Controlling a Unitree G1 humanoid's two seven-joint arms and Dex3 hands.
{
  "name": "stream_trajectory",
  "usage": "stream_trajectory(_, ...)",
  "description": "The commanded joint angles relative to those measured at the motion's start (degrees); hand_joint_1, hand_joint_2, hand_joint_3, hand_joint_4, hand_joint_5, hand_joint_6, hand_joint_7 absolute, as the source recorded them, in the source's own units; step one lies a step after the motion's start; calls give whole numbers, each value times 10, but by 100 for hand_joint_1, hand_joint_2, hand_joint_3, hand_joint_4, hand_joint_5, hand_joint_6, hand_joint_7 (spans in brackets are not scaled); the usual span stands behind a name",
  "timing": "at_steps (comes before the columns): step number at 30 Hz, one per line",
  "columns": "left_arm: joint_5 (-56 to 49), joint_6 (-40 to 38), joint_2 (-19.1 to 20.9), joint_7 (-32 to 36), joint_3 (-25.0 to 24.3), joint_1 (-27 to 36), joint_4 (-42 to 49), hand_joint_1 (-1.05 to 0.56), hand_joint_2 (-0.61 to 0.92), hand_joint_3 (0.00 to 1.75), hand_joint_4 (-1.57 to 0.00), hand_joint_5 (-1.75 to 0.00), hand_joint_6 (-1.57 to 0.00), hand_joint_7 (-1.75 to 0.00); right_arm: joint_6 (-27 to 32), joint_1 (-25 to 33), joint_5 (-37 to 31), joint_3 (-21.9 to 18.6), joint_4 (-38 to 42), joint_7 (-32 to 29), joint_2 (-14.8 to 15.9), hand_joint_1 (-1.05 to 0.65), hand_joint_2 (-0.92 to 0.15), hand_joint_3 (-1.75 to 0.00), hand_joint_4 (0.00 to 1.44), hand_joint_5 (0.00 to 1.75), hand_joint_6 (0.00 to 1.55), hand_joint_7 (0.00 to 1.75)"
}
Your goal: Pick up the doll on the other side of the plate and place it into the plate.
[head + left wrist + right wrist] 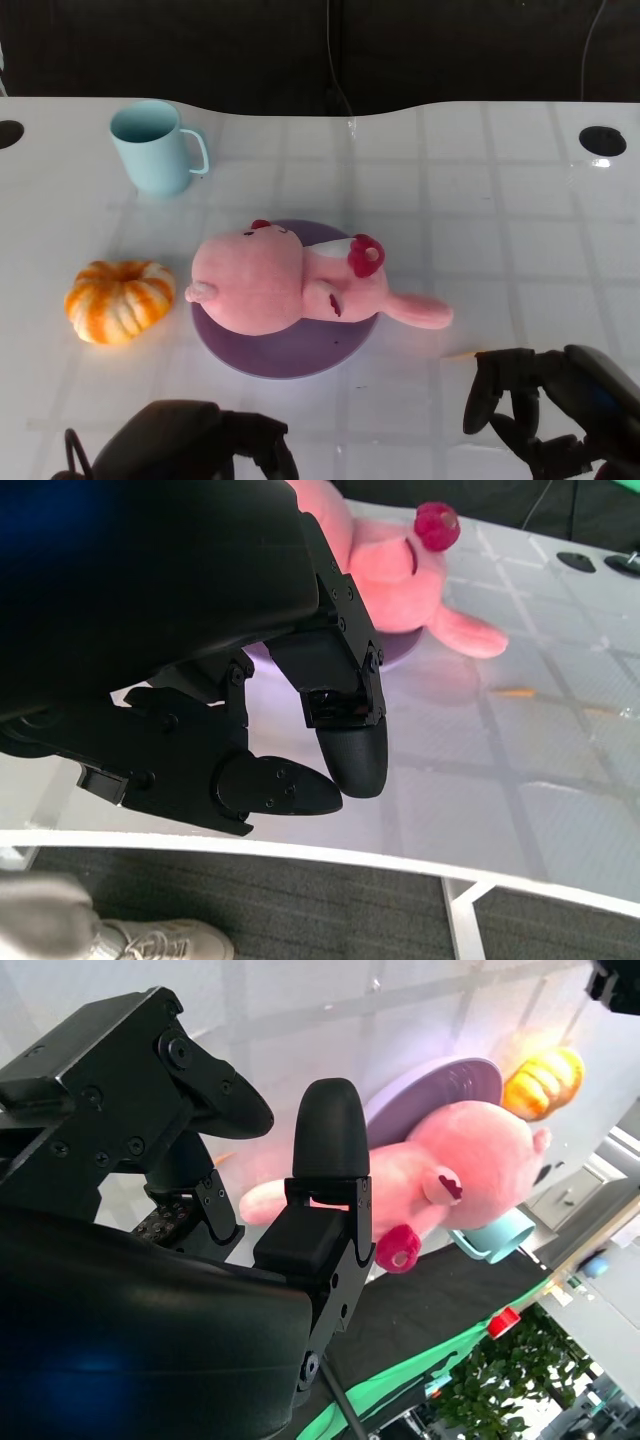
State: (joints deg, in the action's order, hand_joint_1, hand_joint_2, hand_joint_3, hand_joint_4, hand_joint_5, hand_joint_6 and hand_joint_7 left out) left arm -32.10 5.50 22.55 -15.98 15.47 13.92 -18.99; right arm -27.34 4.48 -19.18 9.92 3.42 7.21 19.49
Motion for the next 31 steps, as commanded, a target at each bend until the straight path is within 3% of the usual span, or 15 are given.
stream_trajectory(1, -5, -8, 7, -7, 0, -8, -3, -30, 92, 26, -78, -115, -85, -72, 7, -6, 13, -7, 2, 7, 2, -1, -34, -128, 80, 168, 85, 121)
stream_trajectory(11, -5, -14, 12, -12, -7, -8, -22, -32, 92, 26, -79, -123, -87, -73, 34, -2, 10, -7, -53, 42, 14, 6, -40, -122, 77, 172, 79, 128)
stream_trajectory(18, 0, -22, 13, -18, -11, -8, -32, -30, 92, 32, -75, -131, -83, -80, 68, -8, 13, -10, -78, 67, 16, 10, -32, -129, 81, 174, 83, 129)
stream_trajectory(22, -1, -27, 16, -26, -11, -6, -44, -30, 92, 33, -73, -134, -81, -82, 64, -13, 13, -12, -77, 71, 16, 9, -27, -135, 86, 167, 85, 126)
stream_trajectory(31, 2, -24, 17, -27, -19, 7, -58, -29, 92, 35, -71, -137, -79, -84, 97, -14, 7, -11, -108, 96, 30, 9, -25, -136, 91, 169, 89, 125)
